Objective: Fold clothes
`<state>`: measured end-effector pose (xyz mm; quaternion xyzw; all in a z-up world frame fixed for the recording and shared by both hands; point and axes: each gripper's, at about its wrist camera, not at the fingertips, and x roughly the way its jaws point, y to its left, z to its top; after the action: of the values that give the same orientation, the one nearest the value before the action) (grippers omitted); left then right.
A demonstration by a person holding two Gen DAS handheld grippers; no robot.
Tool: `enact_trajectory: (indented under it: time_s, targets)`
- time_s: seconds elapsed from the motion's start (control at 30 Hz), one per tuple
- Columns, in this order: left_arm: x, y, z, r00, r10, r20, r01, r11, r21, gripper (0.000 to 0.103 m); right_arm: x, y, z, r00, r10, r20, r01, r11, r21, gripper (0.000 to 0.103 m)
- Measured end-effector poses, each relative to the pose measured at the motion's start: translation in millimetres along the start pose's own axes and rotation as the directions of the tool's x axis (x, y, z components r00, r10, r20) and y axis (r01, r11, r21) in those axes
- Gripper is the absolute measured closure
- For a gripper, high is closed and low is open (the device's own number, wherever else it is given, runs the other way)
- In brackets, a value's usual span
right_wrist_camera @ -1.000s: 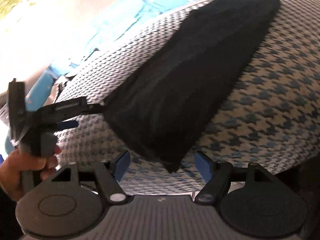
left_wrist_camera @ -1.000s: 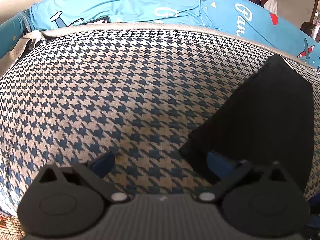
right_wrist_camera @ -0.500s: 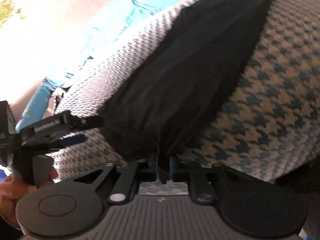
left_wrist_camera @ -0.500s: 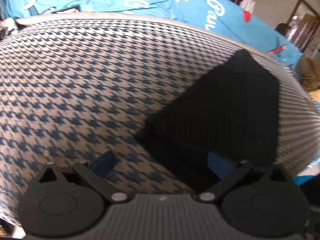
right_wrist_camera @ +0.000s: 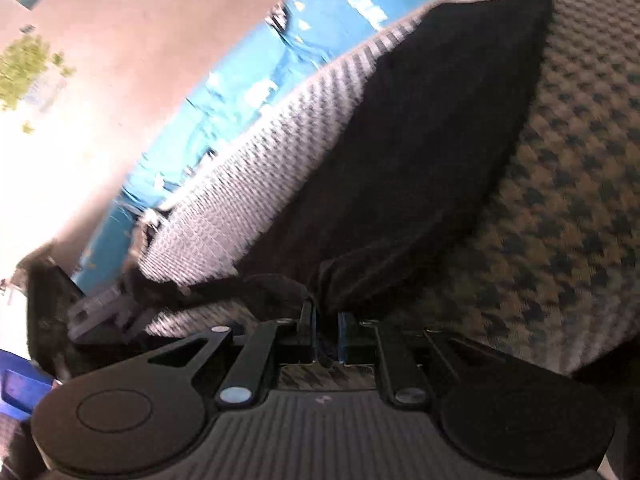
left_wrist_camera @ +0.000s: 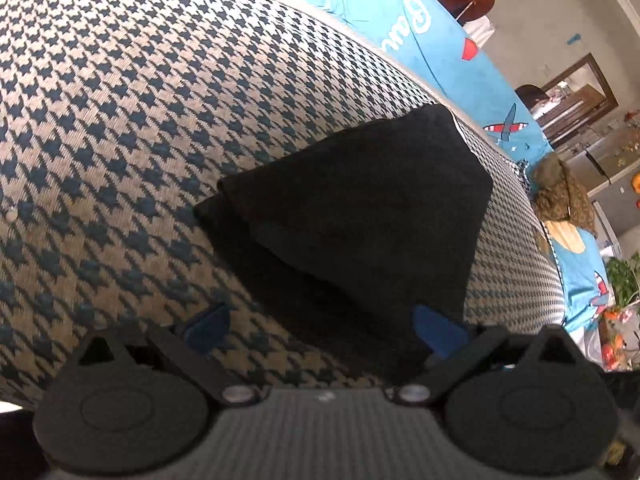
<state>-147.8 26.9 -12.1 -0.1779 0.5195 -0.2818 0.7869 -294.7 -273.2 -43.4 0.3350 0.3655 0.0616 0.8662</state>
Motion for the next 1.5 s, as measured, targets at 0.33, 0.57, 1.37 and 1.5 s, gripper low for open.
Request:
enact_trajectory:
  time_s: [0.33, 0.57, 1.37, 1.5]
  targets:
    - [17, -7, 3, 0.994, -0.102, -0.046, 0.098, 0.993, -0.068, 0.0, -20, -1, 8, 0.997, 0.069, 0.035, -0.07, 0.997, 0.033, 0.091]
    - [41, -9, 7, 0.98, -0.191, -0.051, 0.18, 0.968, -0.173, 0.0, -19, 8, 11, 0.991, 0.109, 0.074, -0.113, 0.992, 0.059, 0.091]
    - [48, -24, 21, 0.991, -0.064, 0.118, 0.081, 0.986, -0.149, 0.016, -3, 9, -13, 0.998, -0.057, -0.042, 0.054, 0.996, -0.071, 0.083]
    - [42, -19, 19, 0.989, -0.056, 0.134, 0.077, 0.985, -0.157, 0.016, 8, -1, -15, 0.997, -0.031, -0.067, 0.033, 0.999, 0.024, 0.066]
